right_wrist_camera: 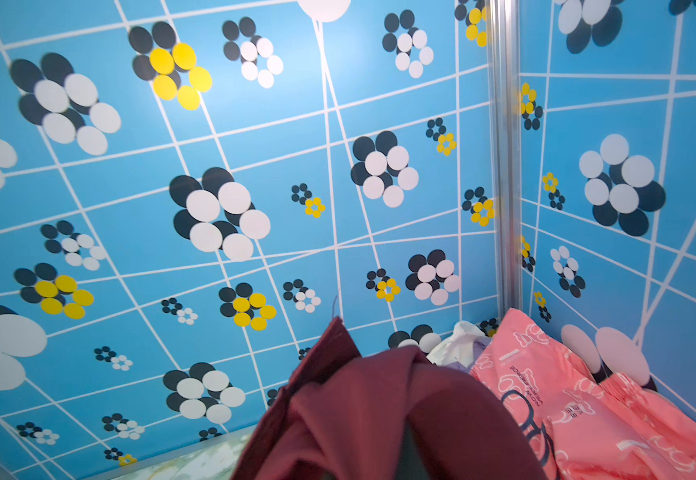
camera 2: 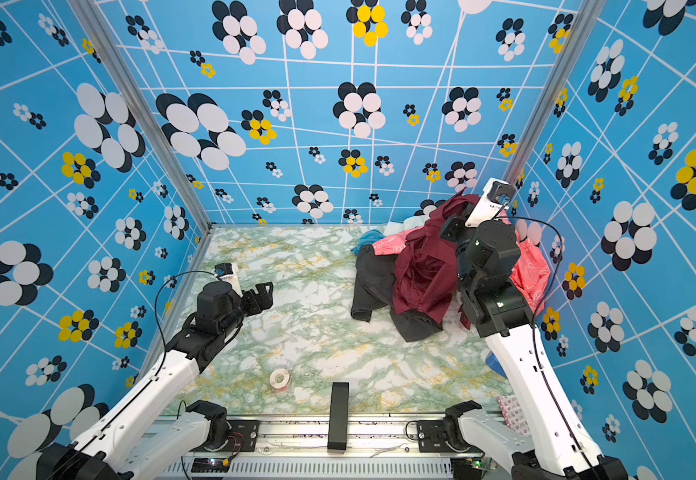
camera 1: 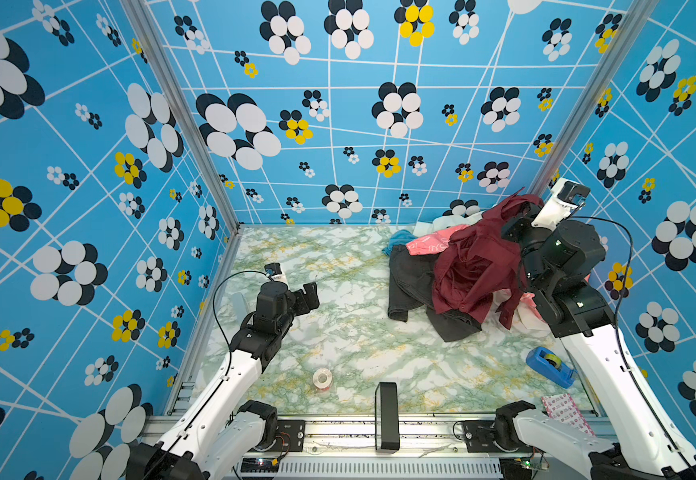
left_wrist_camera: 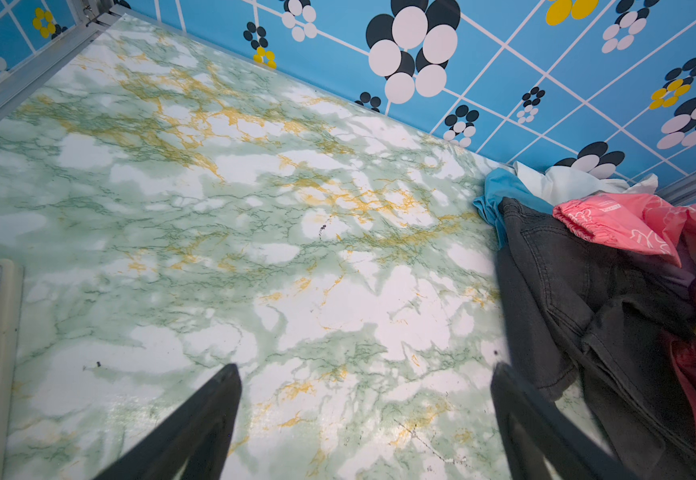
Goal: Pick out a specific cloth from the pile
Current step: 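Lift the maroon shirt upward out of the pile with the right gripper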
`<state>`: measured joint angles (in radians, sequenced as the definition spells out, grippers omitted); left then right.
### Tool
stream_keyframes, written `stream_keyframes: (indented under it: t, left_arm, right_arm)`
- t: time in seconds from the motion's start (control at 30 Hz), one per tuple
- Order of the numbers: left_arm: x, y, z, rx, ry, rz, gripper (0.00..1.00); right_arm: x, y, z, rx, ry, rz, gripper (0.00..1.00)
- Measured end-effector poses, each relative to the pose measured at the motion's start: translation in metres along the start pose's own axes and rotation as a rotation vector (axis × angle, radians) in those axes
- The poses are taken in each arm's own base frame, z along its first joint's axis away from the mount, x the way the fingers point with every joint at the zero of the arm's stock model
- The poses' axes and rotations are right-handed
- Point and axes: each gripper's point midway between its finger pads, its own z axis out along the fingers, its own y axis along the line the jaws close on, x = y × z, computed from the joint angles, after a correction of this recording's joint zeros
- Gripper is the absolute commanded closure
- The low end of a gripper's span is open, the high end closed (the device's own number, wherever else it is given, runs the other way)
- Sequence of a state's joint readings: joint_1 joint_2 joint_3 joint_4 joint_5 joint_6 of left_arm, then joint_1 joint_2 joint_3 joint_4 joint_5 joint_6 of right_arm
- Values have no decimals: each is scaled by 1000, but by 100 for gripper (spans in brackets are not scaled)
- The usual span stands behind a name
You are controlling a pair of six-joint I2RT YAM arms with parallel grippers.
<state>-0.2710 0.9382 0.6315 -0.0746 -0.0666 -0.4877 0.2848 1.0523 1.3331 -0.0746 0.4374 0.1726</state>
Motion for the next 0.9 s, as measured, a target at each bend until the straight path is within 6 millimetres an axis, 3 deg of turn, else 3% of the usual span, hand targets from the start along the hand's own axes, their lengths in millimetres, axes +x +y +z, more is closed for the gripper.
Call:
stream_keyframes:
  t: [0.47,0.7,0.9]
  left_arm:
    - [0,-1,0,2,1,1,5]
    - [-2,-2,-2,8,-7,1,5]
    - [-4,-3,-5,13,-17,1,5]
  right_arm:
    - [-21,53,-17,-324,-15,102,100]
    - [-53,95,-33,-566,-29,181,100]
    - [-57,146,-37,-833,56,235,100]
